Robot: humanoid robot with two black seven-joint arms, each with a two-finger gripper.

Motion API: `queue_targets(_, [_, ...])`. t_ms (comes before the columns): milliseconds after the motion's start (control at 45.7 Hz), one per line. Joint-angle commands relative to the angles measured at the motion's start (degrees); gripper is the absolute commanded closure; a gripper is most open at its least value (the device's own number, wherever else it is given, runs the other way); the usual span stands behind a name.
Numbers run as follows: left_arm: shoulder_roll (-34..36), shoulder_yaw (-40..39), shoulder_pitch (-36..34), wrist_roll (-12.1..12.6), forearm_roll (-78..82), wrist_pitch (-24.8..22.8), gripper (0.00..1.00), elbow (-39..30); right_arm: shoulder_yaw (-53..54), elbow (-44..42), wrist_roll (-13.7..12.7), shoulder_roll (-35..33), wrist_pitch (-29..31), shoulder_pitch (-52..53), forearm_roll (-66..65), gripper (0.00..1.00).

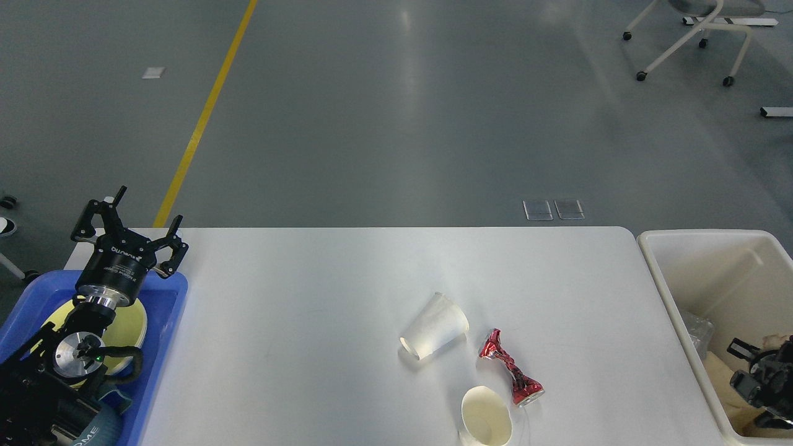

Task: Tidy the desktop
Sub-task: 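Carry the brown paper scrap with the right gripper into the bin, then release the scrap and raise the right gripper out of the bin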

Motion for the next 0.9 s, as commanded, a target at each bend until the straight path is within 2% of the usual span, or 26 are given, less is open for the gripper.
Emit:
queue_targets(0, [0.0, 0.0, 0.0, 0.01, 0.0, 0.0, 0.04, 0.0, 0.0, -0.44, -0.01, 0.47, -0.14, -0.67, 0.04, 1.0])
queue_targets(372, [0.0, 0.0, 0.0, 0.01, 0.0, 0.0, 0.04, 0.0, 0.0, -0.44, -0.1, 2.32, -0.31, -2.25, 0.04, 1.0])
queue_targets(394, [0.0, 0.0, 0.0, 0.01, 0.0, 0.0, 0.04, 0.0, 0.0, -0.44, -0.1, 2.32, -0.49, -2.34, 0.04, 0.95])
queue_targets(481, [0.0, 0.0, 0.0, 0.0, 0.0, 0.0, 0.04, 0.0, -0.09, -0.53, -0.01, 2.76, -2.76, -2.25, 0.04, 0.38])
queue_targets(547, [0.0, 0.0, 0.0, 0.01, 0.0, 0.0, 0.04, 0.0, -0.09, -0.45, -0.01, 3.11, -4.79, -2.25, 0.04, 0.04])
queue_targets(569, [0.0, 0.0, 0.0, 0.01, 0.0, 0.0, 0.04, 0.0, -0.09, -0.44, -0.01, 3.11, -5.23, -2.25, 0.04, 0.0])
queue_targets(875, [0.0, 0.0, 0.0, -0.08, 0.0, 0.0, 0.04, 0.0, -0.18, -0.27, -0.01, 3.11, -5.85, -2.25, -0.66, 0.0])
